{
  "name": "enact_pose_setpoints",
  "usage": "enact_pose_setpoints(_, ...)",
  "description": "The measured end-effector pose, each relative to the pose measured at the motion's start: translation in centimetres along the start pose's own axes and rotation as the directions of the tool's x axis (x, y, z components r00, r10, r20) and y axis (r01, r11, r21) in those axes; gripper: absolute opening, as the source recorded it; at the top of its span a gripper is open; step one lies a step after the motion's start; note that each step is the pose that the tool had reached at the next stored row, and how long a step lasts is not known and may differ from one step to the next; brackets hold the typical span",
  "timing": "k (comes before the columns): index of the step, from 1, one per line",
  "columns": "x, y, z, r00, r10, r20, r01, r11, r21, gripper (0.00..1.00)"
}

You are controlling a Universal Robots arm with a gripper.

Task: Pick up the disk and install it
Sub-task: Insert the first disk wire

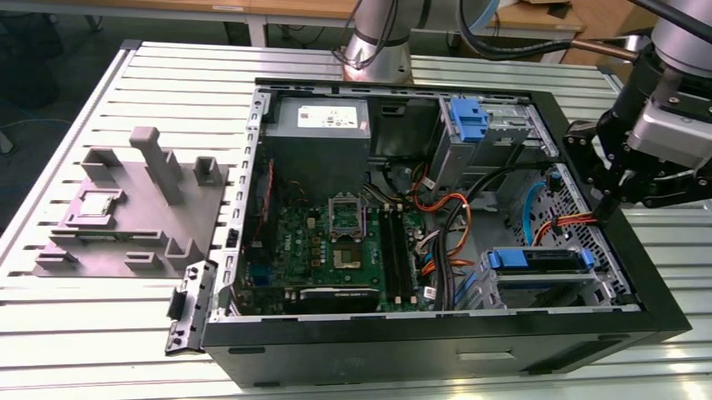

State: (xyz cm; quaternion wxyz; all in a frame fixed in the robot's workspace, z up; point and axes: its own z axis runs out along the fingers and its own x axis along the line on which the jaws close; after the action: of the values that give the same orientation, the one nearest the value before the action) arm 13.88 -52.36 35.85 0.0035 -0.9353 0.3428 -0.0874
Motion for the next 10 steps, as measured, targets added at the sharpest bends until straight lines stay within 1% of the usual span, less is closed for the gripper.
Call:
enact_pose_setpoints(2,-0.01,0.00,0.02,0.9996,-0.028,0.0008,0.028,0.9996,0.0040,0.10)
enact_pose_setpoints(3,-0.04,-0.02,0.03,0.9994,-0.033,-0.0015,0.033,0.9994,0.0043,0.10)
enact_pose_setpoints(4,-0.09,-0.06,0.03,0.9994,-0.034,-0.0065,0.034,0.9994,0.0030,0.10)
enact_pose_setpoints(5,-0.15,-0.13,0.02,0.9993,-0.036,-0.0139,0.036,0.9994,-0.0005,0.10)
enact_pose_setpoints(7,-0.30,-0.29,0.00,0.9986,-0.040,-0.0352,0.039,0.9991,-0.0132,0.10)
enact_pose_setpoints(8,-0.38,-0.36,-0.01,0.9982,-0.041,-0.0436,0.040,0.9990,-0.0174,0.10)
enact_pose_setpoints(9,-0.47,-0.42,-0.01,0.9979,-0.042,-0.0493,0.042,0.9989,-0.0204,0.10)
enact_pose_setpoints(10,-0.52,-0.45,-0.02,0.9977,-0.044,-0.0513,0.042,0.9989,-0.0217,0.10)
